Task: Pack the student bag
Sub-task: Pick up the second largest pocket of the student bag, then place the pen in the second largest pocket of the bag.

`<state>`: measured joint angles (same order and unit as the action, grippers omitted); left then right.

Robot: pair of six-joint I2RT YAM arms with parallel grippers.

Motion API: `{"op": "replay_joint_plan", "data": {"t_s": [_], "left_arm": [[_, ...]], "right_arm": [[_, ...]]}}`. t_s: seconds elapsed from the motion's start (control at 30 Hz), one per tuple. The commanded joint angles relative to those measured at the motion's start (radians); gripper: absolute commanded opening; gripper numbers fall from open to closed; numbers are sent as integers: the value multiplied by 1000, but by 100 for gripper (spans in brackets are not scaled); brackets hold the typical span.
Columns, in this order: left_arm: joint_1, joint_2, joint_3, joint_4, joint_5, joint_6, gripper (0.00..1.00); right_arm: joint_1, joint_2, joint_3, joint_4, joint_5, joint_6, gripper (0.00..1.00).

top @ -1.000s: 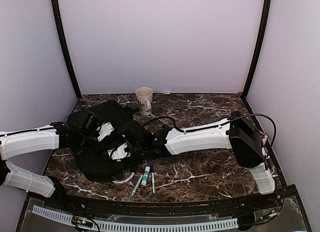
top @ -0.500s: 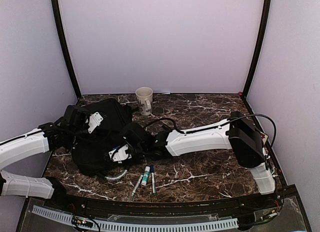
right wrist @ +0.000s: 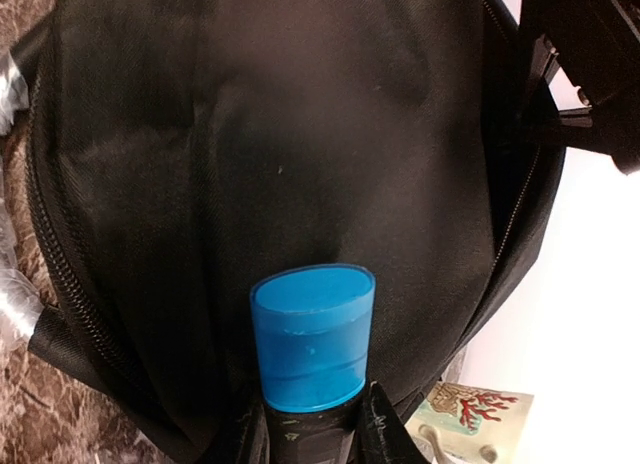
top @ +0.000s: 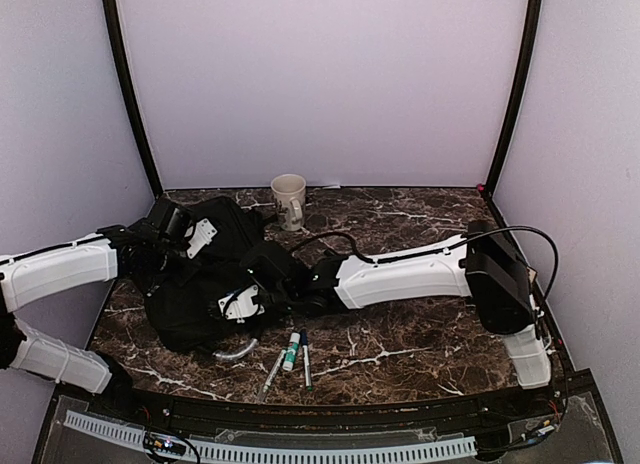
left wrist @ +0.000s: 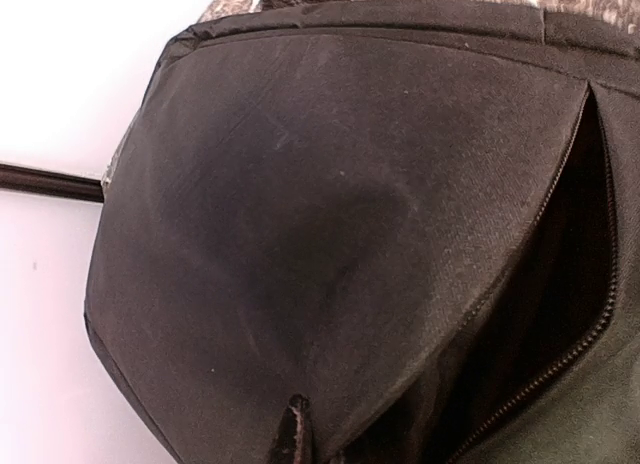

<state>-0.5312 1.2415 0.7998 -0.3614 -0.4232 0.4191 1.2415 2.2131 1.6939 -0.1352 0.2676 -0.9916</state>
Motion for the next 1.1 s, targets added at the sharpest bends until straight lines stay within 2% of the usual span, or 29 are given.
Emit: {"op": "replay_joint_plan", "data": {"t_s": [0.0,0.1,0.2,0.37,0.73,0.87,1.07], "left_arm": [[1,-142,45,25,197,-94,0],[2,-205,50,35,312,-134,0],[1,-220,54,40,370,-157,0],[3,-223,-3,123,390,-160,0],[101,-247,-29,207,568,-199,0],[131,-252,-35,227,678,-222,0],[147,-259,-51,245,720,-236,0]], "right_arm": [[6,-108,28,-56,-20,54,0],[5,-126,101,-152,-66,114,0],[5,-111,187,-234,-101,142,0],[15,-44,258,-220,-63,66,0],[24,54,176,-25,51,-89,0],[21,113,166,165,148,-161,0],[-3,249,262,372,202,-244,0]]}}
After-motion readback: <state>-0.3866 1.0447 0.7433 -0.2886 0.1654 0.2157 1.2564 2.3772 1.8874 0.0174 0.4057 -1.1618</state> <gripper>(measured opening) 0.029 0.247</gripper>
